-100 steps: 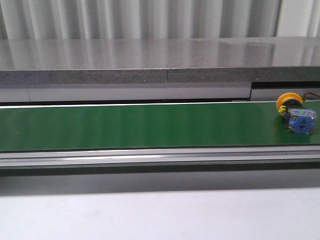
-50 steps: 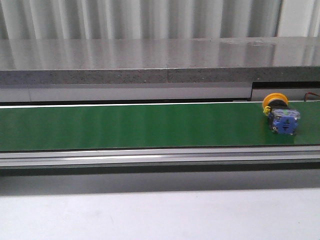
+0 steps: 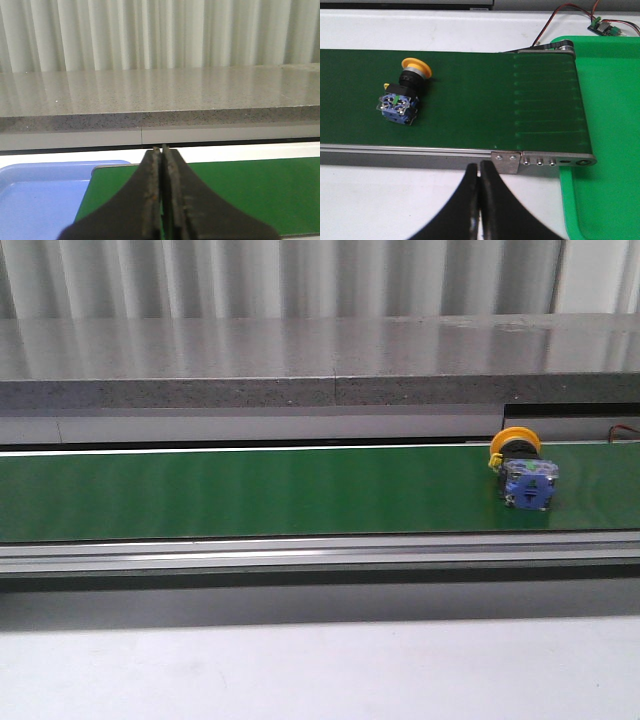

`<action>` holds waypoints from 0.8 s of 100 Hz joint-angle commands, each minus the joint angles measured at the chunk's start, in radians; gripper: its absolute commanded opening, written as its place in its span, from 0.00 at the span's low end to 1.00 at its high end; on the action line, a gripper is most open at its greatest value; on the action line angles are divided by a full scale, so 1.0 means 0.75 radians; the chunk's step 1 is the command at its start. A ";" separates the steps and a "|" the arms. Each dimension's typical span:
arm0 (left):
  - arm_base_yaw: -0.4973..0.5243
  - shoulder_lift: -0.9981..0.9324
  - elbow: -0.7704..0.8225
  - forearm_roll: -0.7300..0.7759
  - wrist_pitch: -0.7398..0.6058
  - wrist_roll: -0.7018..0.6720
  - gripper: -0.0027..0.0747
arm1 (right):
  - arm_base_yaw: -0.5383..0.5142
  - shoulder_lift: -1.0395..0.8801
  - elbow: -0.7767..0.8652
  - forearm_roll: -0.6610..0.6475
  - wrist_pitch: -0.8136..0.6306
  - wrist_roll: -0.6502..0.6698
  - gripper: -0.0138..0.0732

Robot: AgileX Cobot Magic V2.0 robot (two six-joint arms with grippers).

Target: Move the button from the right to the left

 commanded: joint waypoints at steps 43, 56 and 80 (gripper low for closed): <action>-0.007 -0.046 0.032 -0.004 -0.114 -0.011 0.01 | 0.001 0.001 -0.035 -0.005 -0.099 -0.011 0.08; -0.007 -0.046 0.032 -0.004 -0.139 -0.011 0.01 | 0.001 0.001 -0.035 -0.005 -0.099 -0.011 0.08; -0.007 -0.046 -0.042 -0.032 -0.160 -0.011 0.01 | 0.001 0.001 -0.035 -0.005 -0.099 -0.011 0.08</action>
